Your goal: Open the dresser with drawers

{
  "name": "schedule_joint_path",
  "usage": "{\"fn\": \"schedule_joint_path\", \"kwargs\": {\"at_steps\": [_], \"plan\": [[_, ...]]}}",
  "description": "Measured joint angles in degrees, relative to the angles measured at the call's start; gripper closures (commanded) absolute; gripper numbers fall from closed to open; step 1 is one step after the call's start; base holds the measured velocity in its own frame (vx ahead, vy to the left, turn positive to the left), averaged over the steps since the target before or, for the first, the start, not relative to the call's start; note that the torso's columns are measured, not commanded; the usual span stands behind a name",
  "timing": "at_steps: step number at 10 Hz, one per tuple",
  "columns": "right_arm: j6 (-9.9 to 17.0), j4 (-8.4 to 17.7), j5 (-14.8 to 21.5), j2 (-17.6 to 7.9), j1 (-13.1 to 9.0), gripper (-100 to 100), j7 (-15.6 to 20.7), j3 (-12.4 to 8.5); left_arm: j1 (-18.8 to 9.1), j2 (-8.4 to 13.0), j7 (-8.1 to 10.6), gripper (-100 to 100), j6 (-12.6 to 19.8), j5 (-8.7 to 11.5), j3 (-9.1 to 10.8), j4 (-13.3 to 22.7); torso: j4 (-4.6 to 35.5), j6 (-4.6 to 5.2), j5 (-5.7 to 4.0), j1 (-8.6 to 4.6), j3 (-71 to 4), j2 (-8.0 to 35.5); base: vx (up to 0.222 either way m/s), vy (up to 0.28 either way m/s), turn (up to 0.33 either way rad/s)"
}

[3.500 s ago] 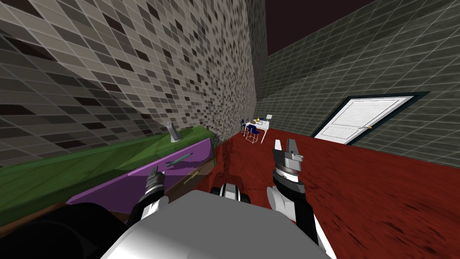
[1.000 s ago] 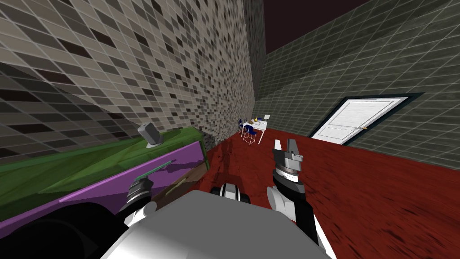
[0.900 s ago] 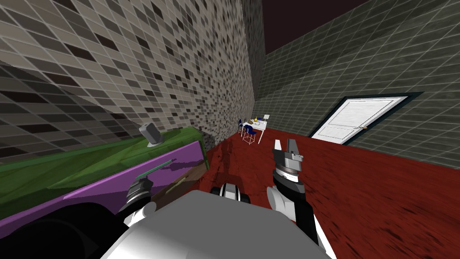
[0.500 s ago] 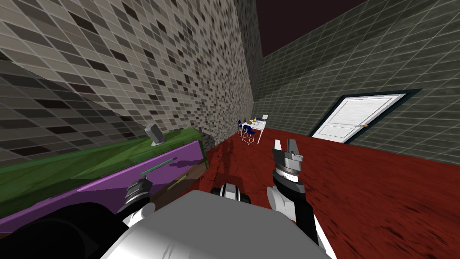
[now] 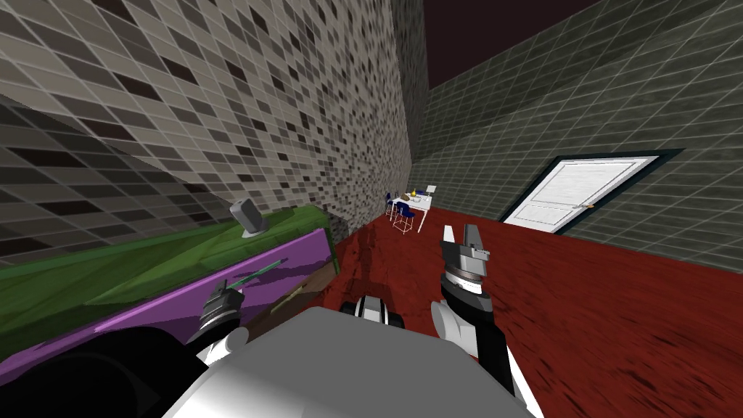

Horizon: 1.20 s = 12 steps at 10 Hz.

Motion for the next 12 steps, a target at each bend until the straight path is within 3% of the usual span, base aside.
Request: {"fn": "schedule_joint_path", "kwargs": {"at_steps": [10, 11, 12], "plan": [[0.0, 0.0, 0.0, 0.0, 0.0, 0, 0.0, 0.0, 1.9, -0.4, -0.03, 100, 0.2, 0.8, -1.0, -2.0, 0.0, -0.09, -0.04, -0.04, 0.1, 0.2, -0.081, -0.142, 0.01], [0.0, 0.0, 0.0, 0.0, 0.0, 0, 0.0, 0.0, 2.3, -0.6, -0.21, -100, 0.3, 0.9, -1.11, -2.4, 0.0, -0.08, -0.09, 0.02, 0.0, 0.1, -0.014, -0.111, 0.0], [0.0, 0.0, 0.0, 0.0, 0.0, 0, 0.0, 0.0, 3.2, -0.4, -0.44, -100, 0.9, 1.7, -0.72, -3.5, 0.0, -0.02, 0.0, 0.34, -0.1, -0.2, 0.05, -0.048, -0.017]]}}
